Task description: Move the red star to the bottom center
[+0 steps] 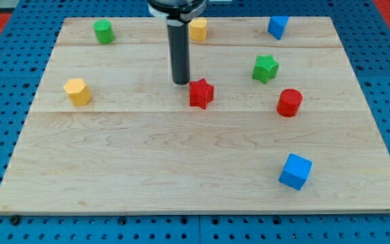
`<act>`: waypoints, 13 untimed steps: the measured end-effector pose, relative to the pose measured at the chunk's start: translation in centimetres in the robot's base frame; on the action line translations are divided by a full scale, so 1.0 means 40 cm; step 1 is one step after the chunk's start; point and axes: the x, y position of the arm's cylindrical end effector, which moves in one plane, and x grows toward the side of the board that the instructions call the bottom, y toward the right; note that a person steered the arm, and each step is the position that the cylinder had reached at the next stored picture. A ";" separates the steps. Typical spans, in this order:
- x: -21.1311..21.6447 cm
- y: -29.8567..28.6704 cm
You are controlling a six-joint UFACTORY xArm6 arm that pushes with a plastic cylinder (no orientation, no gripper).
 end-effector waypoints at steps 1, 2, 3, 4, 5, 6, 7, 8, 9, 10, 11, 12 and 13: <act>0.081 0.080; 0.158 0.087; 0.267 0.085; 0.311 -0.012; 0.358 -0.011; 0.262 0.041; 0.378 0.151; 0.478 0.130; 0.488 0.071; 0.462 0.147; 0.405 0.145; 0.436 0.034; 0.435 -0.021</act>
